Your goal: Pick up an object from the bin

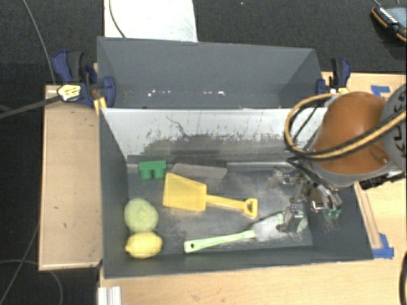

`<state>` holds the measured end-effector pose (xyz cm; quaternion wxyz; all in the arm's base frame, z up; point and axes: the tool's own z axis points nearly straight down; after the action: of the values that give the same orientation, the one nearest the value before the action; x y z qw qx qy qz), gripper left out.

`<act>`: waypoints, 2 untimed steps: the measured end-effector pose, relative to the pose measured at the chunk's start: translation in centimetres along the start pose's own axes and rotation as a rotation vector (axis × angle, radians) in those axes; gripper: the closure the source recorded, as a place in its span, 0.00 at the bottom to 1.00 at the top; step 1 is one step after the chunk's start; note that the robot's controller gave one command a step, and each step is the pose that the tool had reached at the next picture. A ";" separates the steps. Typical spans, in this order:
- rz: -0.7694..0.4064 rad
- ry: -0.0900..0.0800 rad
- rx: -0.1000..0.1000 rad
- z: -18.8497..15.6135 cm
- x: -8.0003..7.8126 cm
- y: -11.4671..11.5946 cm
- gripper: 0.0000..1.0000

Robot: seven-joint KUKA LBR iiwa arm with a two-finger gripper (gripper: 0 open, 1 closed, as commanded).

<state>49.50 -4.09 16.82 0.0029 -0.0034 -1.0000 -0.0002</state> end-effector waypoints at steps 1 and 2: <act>-0.003 -0.009 0.001 -0.4 -0.2 0.0 0.00; -0.286 -0.007 0.001 9.6 0.8 -1.8 0.00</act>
Offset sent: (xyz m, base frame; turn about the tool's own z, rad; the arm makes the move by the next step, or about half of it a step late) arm -0.0098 -0.0181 -0.0982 -0.2934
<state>48.61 -5.87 7.25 -0.0007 0.1393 -0.9902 0.0001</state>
